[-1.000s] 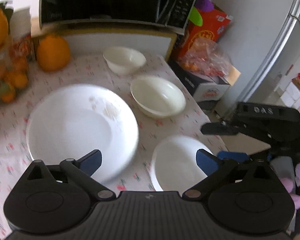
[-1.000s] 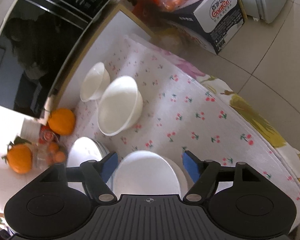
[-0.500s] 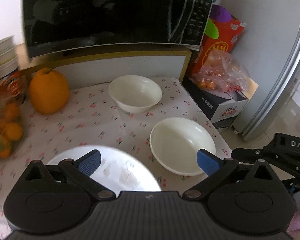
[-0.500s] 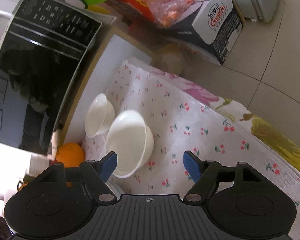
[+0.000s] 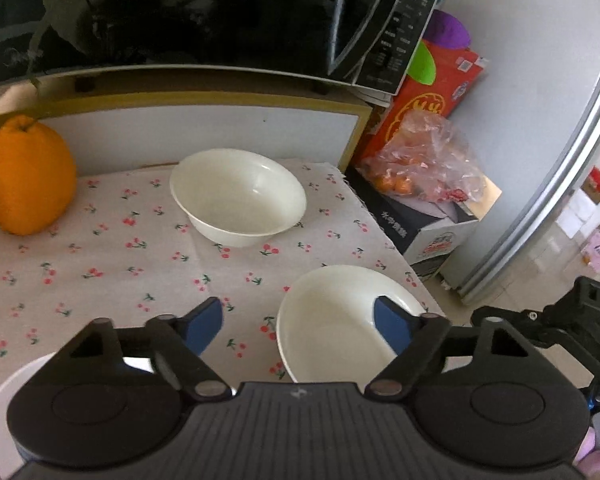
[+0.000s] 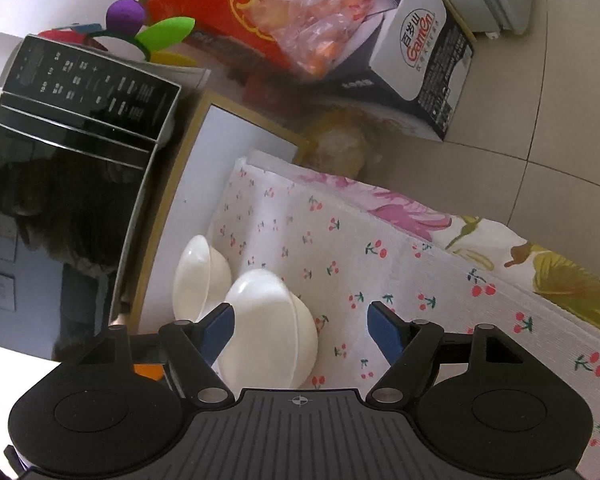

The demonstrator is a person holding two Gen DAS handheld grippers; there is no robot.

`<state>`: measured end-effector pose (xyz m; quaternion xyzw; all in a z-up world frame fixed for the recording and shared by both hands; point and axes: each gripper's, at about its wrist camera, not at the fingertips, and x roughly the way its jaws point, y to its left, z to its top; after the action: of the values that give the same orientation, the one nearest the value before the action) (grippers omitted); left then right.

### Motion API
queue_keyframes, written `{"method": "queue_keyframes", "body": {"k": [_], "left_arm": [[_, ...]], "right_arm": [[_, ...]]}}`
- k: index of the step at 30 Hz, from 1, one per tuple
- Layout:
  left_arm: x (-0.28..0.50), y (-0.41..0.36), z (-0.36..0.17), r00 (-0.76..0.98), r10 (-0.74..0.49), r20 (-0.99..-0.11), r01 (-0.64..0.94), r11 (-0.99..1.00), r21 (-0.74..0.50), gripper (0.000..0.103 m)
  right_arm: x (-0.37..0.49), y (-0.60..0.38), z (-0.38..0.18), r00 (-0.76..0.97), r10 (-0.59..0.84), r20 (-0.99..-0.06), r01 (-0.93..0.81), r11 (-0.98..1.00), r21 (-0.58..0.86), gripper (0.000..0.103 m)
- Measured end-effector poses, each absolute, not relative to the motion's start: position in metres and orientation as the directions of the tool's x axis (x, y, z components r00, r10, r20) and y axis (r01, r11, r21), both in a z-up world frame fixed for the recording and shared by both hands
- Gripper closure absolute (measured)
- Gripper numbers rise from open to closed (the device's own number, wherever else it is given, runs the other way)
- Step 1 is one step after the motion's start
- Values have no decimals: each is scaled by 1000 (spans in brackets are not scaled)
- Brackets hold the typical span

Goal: Organize plates and bowls
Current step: 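Move both tools to the cream bowl and close them on its rim, then lift the cream bowl with both grippers and carry it toward the white bowl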

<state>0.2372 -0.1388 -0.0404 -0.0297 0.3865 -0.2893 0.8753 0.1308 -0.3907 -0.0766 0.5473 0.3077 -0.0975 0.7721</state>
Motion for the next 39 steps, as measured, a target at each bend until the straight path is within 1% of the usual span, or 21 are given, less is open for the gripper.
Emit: {"method": "queue_keyframes", "body": {"k": [1, 3, 4, 6, 8, 10, 11, 12, 14, 16, 18, 20, 22, 26, 30, 34, 39], "left_arm": [[238, -139, -42, 535, -531, -658, 481, 831, -280, 35], [240, -139, -44, 536, -531, -656, 476, 832, -284, 45], [241, -138, -45, 536, -532, -656, 476, 832, -286, 48], [242, -138, -47, 534, -531, -658, 474, 833, -287, 56], [241, -137, -49, 533, -529, -661, 470, 834, -289, 59], [241, -138, -50, 540, -522, -660, 469, 838, -280, 61], [241, -137, -50, 542, -522, -659, 469, 838, -278, 64], [241, -137, -49, 540, -525, -658, 469, 837, -282, 67], [241, -137, -49, 538, -530, -656, 469, 834, -290, 69], [240, -138, -50, 536, -531, -656, 474, 832, -287, 73], [240, -139, -51, 534, -527, -661, 478, 833, -277, 81], [240, -139, -52, 535, -523, -664, 481, 834, -270, 86], [240, -139, -52, 534, -526, -662, 484, 832, -272, 89], [239, -140, -50, 539, -528, -656, 487, 831, -269, 90], [235, -142, -46, 549, -516, -657, 496, 834, -241, 91], [230, -141, -38, 566, -509, -648, 502, 837, -218, 91], [222, -139, -22, 577, -517, -632, 506, 834, -220, 91]], "right_arm": [[131, -390, -77, 793, 183, -581, 487, 381, 786, 29], [133, -388, -77, 797, 182, -576, 485, 376, 790, 30], [133, -387, -78, 800, 184, -571, 481, 373, 793, 33], [137, -384, -78, 801, 195, -566, 472, 375, 798, 37], [139, -380, -77, 798, 197, -570, 470, 388, 793, 46], [141, -376, -77, 792, 192, -580, 472, 409, 781, 52], [142, -375, -77, 789, 189, -585, 475, 416, 775, 56], [143, -374, -78, 786, 188, -590, 478, 422, 771, 58], [144, -372, -80, 779, 189, -598, 481, 431, 764, 66], [146, -369, -82, 773, 189, -605, 484, 440, 756, 71], [147, -368, -83, 771, 186, -609, 484, 450, 750, 76], [148, -367, -83, 770, 187, -610, 480, 460, 747, 84], [149, -366, -83, 770, 196, -607, 473, 463, 750, 88], [149, -365, -79, 772, 193, -606, 460, 490, 741, 88], [148, -367, -79, 775, 201, -599, 460, 469, 754, 88], [145, -367, -71, 783, 205, -587, 444, 476, 759, 88], [137, -369, -58, 798, 204, -567, 424, 478, 769, 88]]}}
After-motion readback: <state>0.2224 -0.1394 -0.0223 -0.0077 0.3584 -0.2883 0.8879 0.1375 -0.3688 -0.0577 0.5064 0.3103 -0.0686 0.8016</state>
